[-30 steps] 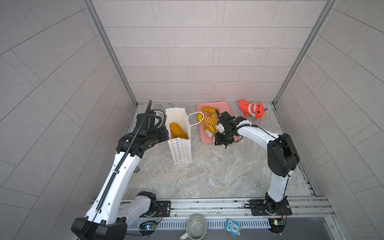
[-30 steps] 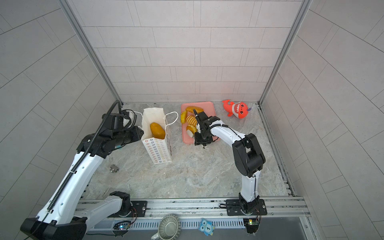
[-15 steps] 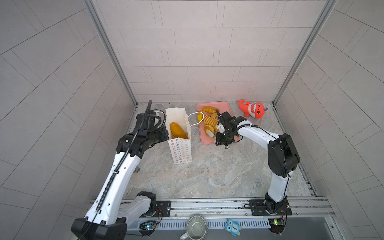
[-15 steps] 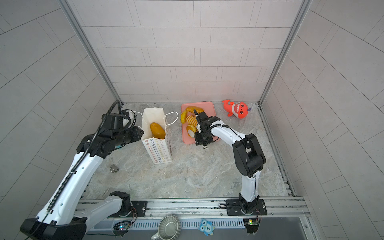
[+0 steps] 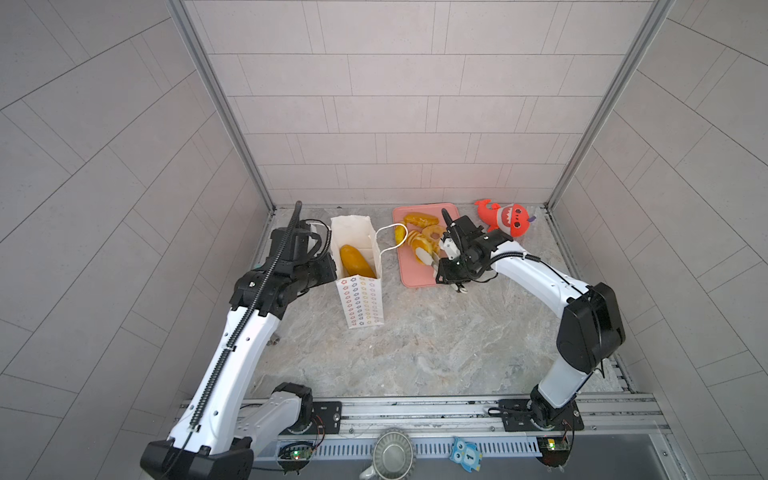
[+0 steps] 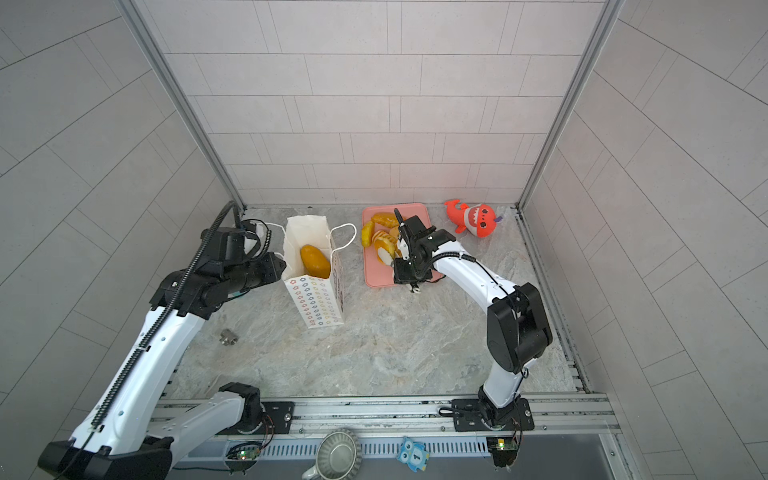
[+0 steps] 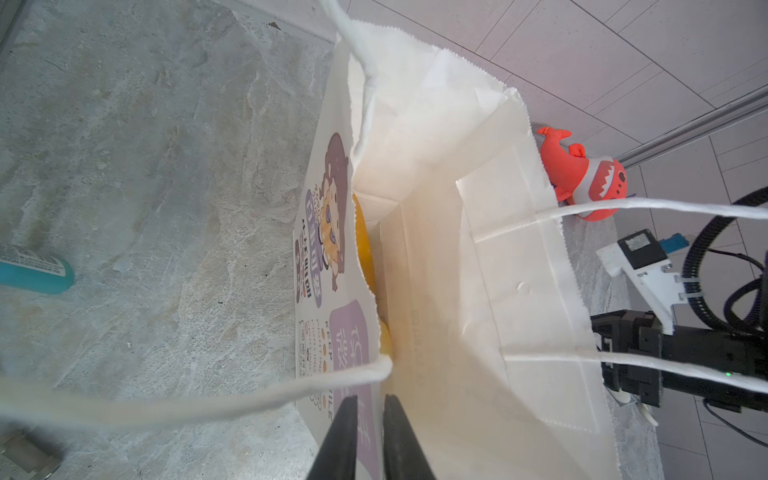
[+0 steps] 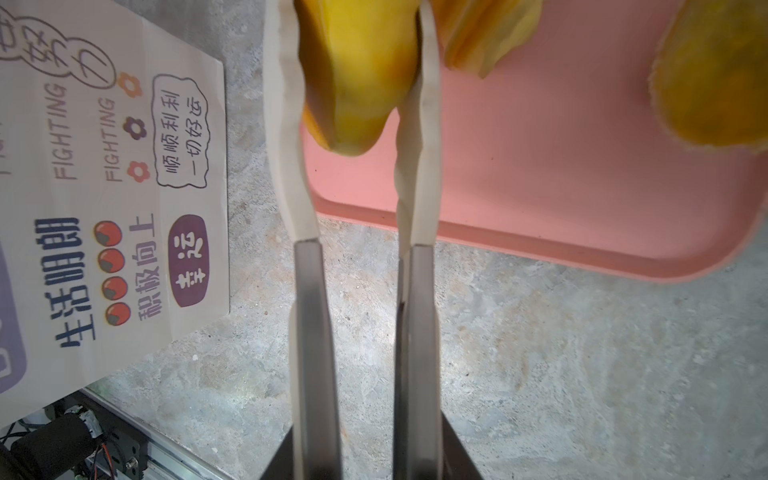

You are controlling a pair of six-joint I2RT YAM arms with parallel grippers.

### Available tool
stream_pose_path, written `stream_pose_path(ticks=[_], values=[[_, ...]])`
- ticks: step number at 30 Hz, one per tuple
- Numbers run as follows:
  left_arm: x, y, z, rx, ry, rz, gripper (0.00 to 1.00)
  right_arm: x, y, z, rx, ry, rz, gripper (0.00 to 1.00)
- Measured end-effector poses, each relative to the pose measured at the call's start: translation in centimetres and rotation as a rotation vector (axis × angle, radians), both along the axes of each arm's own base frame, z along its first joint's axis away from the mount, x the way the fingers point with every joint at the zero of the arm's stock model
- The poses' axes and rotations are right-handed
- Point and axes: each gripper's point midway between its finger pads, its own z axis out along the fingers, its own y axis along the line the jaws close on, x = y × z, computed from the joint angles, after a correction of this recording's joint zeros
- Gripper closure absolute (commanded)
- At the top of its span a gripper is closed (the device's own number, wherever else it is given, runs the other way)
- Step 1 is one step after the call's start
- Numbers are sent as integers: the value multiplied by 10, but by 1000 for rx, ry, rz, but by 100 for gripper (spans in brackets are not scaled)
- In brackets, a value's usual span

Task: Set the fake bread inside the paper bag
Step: 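Lift the oval bun off the tray with the right gripper's tongs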

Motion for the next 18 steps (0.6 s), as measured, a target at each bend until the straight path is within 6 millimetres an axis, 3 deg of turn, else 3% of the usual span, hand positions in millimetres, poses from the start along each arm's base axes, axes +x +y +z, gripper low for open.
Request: stream_pose_path(ticks=[9, 18], values=[[0, -1, 0, -5, 3, -2, 74, -6, -10, 34, 4, -60, -10, 64], [3, -4, -6, -11, 20, -8, 80, -12, -20, 85, 31, -200, -24, 61]])
